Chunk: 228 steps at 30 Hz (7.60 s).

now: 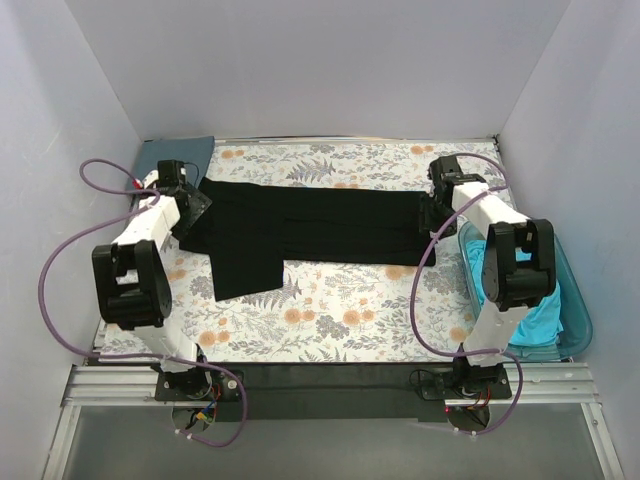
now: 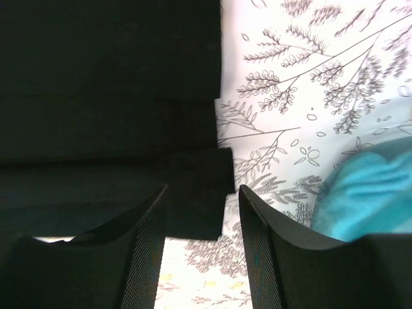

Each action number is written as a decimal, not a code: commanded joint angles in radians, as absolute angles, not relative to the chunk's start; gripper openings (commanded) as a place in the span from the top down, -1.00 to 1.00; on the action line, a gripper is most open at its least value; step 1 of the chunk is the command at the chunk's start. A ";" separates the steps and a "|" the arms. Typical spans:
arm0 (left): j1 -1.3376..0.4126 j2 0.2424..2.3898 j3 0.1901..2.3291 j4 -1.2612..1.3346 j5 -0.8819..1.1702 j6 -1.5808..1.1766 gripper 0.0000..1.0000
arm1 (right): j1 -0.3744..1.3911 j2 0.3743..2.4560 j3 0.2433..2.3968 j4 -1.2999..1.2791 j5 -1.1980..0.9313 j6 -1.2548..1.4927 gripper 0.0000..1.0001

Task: Fold and stack the t-shirts
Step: Fold the tshirt

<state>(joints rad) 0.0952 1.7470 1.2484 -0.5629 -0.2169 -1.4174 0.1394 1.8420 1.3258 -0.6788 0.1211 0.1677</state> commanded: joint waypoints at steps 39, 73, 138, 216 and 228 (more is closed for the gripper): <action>-0.196 1.272 0.546 -0.606 -0.247 -1.605 -0.05 | 0.520 1.424 0.957 -0.502 0.026 0.236 0.02; -0.215 1.601 1.239 -0.517 -0.258 -1.448 1.00 | 0.520 1.422 0.956 -0.482 0.087 0.225 -0.11; -0.080 1.694 1.318 -0.317 -0.267 -1.348 -0.53 | 0.244 1.691 1.190 -0.331 0.075 0.179 -0.07; 0.216 1.557 0.848 -0.330 -0.222 -1.448 1.00 | 0.094 1.835 1.247 -0.288 -0.104 -0.196 0.97; 0.242 1.522 0.824 -0.327 -0.204 -1.473 1.00 | 0.094 1.867 1.310 -0.287 -0.083 -0.187 0.97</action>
<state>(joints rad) 0.2302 1.5753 0.8379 -0.3355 -0.2115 -1.4593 0.0975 1.8523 1.2579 -0.2920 -0.1059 -0.1867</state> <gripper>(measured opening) 0.014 0.018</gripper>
